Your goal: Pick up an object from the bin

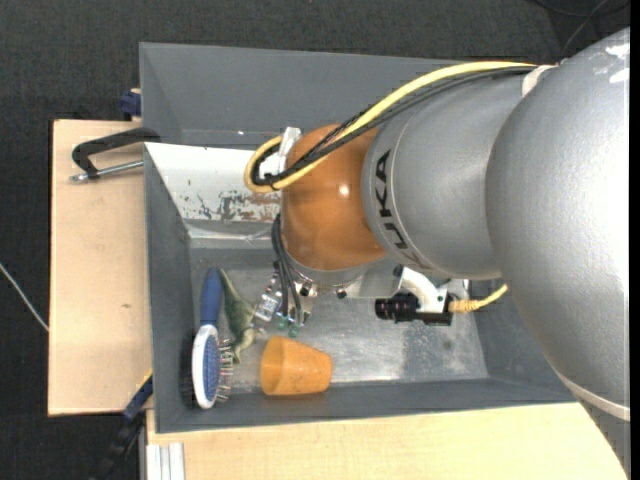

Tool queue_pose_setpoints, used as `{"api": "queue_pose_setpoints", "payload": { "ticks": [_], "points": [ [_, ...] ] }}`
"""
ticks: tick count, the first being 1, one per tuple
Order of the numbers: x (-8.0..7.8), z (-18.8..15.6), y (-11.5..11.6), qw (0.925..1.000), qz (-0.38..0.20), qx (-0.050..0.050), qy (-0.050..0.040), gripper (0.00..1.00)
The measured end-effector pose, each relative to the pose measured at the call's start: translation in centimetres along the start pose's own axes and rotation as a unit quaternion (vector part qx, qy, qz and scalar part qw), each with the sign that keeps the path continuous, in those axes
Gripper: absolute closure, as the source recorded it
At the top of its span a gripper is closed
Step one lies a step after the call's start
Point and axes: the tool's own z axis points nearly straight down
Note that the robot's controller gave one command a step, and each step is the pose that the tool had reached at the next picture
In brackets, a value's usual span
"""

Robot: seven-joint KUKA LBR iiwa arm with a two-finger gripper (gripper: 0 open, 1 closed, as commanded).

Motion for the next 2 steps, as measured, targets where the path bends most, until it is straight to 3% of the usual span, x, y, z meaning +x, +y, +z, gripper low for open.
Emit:
{"api": "queue_pose_setpoints", "payload": {
  "ticks": [1, 2],
  "points": [
    [-0.6, -0.2, -0.2, 1.0000, 0.004, -0.001, -0.0035, 0.00],
    [-1.5, 8.5, -2.6, 0.9966, -0.083, -0.001, -0.0039, 0.00]
  ]
}}
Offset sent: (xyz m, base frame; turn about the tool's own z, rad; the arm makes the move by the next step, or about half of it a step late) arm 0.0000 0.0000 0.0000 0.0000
